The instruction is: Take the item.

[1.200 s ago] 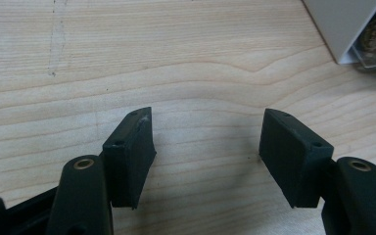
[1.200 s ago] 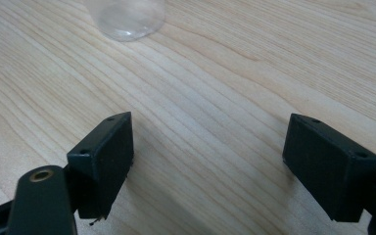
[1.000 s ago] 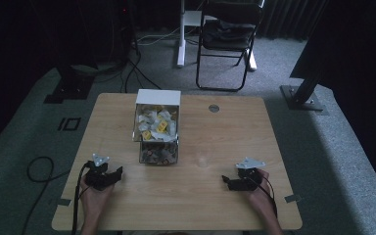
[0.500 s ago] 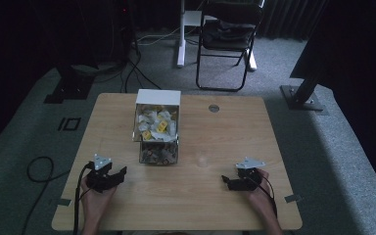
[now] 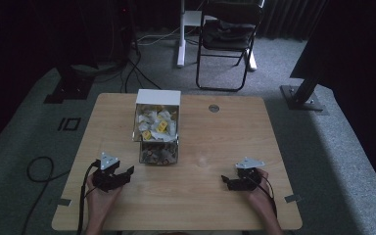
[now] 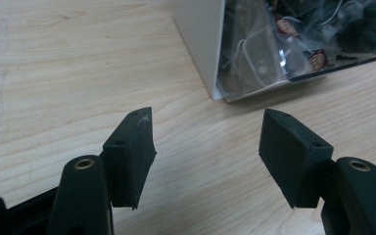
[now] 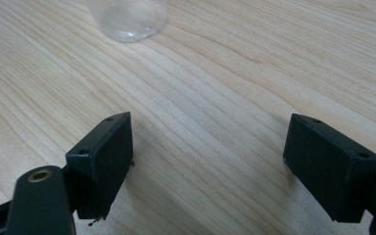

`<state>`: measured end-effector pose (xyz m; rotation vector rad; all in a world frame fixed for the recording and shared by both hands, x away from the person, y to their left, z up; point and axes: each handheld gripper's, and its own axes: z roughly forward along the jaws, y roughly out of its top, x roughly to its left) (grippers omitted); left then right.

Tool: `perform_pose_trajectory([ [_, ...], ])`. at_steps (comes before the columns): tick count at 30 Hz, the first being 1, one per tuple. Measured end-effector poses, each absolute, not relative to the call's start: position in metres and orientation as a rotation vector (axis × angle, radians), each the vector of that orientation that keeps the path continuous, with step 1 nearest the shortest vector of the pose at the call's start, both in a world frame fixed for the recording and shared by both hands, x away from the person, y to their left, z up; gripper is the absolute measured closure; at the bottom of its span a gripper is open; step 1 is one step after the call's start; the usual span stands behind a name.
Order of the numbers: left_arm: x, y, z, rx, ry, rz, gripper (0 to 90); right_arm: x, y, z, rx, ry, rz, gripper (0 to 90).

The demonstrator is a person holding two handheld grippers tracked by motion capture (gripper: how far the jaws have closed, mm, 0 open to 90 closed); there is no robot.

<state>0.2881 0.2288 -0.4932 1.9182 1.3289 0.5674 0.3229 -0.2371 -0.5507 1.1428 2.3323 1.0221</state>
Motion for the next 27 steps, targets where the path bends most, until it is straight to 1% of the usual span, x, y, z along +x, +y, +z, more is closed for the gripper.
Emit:
perform_pose_trajectory([
  [16,0.288,0.204,-0.476,1.942,1.177,0.545,38.5,0.323,-0.237,-0.551,1.143,2.333,1.022,18.5],
  [27,0.293,0.188,-0.470,1.954,1.120,0.538,38.3,0.323,-0.237,-0.551,1.139,2.334,1.025,18.4],
])
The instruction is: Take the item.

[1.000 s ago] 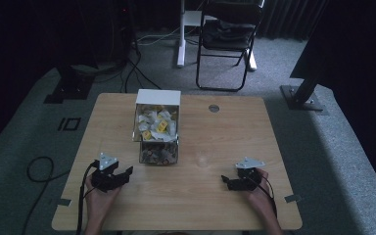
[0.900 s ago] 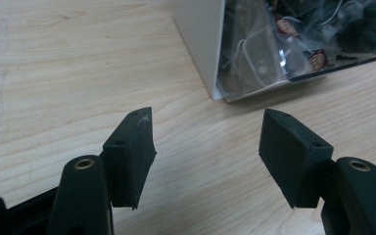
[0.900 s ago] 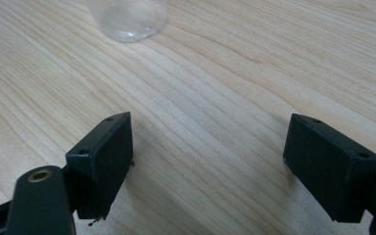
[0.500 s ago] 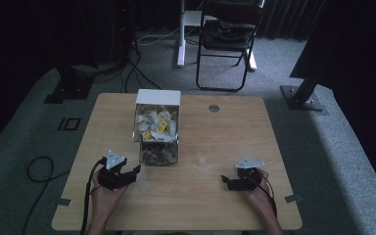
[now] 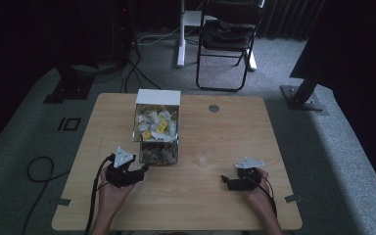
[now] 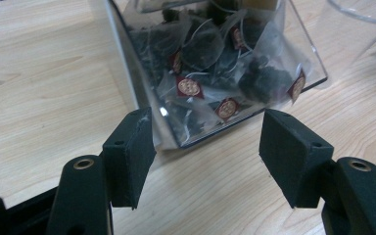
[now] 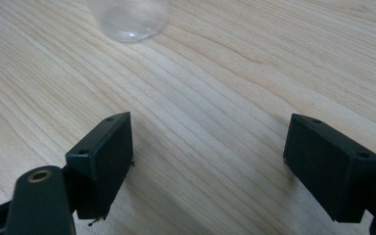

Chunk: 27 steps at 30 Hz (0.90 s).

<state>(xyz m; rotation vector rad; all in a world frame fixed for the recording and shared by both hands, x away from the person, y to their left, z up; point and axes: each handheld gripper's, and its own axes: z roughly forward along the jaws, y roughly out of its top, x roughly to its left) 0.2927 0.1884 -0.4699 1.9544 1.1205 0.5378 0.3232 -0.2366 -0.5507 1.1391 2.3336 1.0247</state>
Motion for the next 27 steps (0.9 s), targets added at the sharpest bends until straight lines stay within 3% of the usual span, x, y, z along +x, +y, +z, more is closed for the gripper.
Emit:
perform_pose_trajectory([
  [20,0.309,0.148,-0.478,2.012,1.031,0.497,38.5,0.323,-0.237,-0.551,1.138,2.334,1.024,18.4],
  [27,0.313,0.141,-0.487,2.039,1.030,0.429,38.7,0.323,-0.237,-0.551,1.138,2.334,1.024,18.4],
])
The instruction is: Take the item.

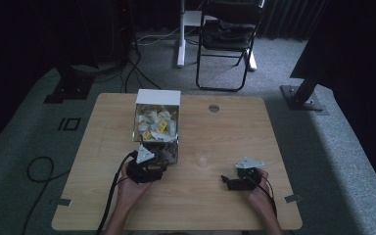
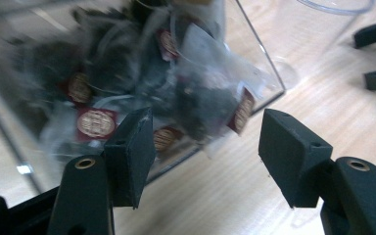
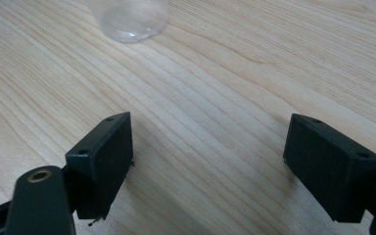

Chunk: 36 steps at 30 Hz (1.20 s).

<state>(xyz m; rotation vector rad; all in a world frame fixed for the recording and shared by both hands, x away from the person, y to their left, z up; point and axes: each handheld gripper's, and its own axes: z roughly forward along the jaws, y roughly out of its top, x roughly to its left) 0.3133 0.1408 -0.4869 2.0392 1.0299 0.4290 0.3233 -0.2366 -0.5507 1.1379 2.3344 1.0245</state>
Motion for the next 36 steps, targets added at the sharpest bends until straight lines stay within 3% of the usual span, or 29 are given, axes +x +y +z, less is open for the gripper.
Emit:
perform_pose_trajectory([
  [18,0.297,0.145,-0.489,2.050,1.014,0.405,41.1,0.323,-0.236,-0.551,1.142,2.334,1.024,18.4],
  [29,0.302,0.139,-0.471,1.978,0.983,0.476,39.8,0.323,-0.236,-0.551,1.140,2.334,1.024,18.3],
  [36,0.312,0.131,-0.470,1.974,1.009,0.487,46.0,0.323,-0.236,-0.551,1.140,2.334,1.024,18.3],
])
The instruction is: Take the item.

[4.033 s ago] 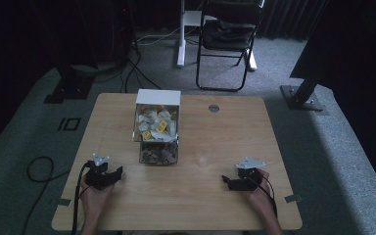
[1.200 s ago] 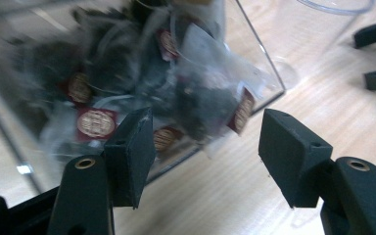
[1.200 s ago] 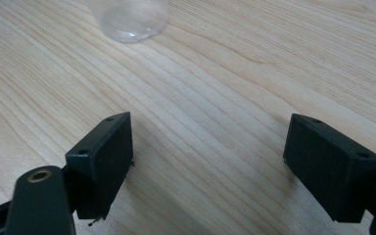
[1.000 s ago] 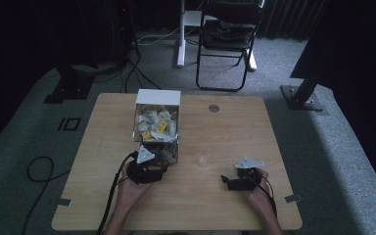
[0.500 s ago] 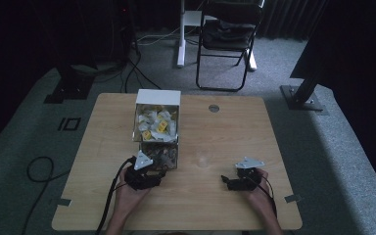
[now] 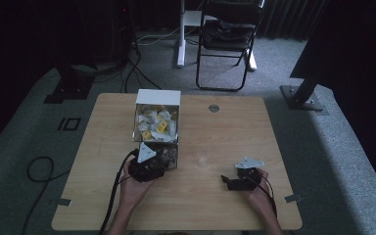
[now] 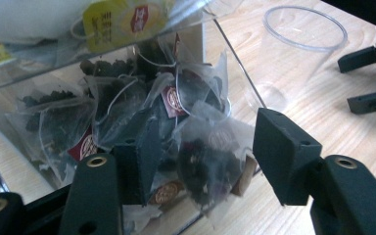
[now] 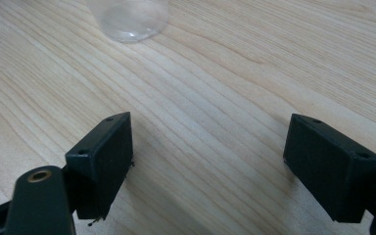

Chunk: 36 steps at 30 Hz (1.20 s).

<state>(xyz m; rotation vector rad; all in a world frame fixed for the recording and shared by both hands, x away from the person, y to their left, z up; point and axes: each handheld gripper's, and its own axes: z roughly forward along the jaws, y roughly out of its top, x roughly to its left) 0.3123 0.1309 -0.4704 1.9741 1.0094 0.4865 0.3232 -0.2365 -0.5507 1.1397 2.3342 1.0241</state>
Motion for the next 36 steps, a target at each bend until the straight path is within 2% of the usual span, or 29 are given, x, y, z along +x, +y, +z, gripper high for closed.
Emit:
perform_pose_trajectory([
  [6,0.315,0.126,-0.471,1.997,0.997,0.500,53.7,0.323,-0.236,-0.551,1.140,2.335,1.024,18.3],
  [11,0.312,0.126,-0.471,1.991,0.981,0.503,70.9,0.323,-0.237,-0.551,1.140,2.335,1.024,18.3],
  [13,0.311,0.127,-0.470,1.989,0.974,0.499,73.2,0.323,-0.237,-0.551,1.139,2.335,1.024,18.3],
  [14,0.310,0.128,-0.470,1.988,0.971,0.493,80.0,0.323,-0.237,-0.551,1.140,2.334,1.024,18.3],
  [15,0.310,0.128,-0.470,1.988,0.971,0.493,82.2,0.323,-0.236,-0.551,1.140,2.334,1.024,18.3],
  [22,0.308,0.133,-0.467,1.986,0.960,0.479,87.8,0.323,-0.237,-0.551,1.140,2.335,1.024,18.3],
  [36,0.302,0.136,-0.458,1.971,0.938,0.484,88.3,0.323,-0.236,-0.551,1.140,2.334,1.024,18.1],
])
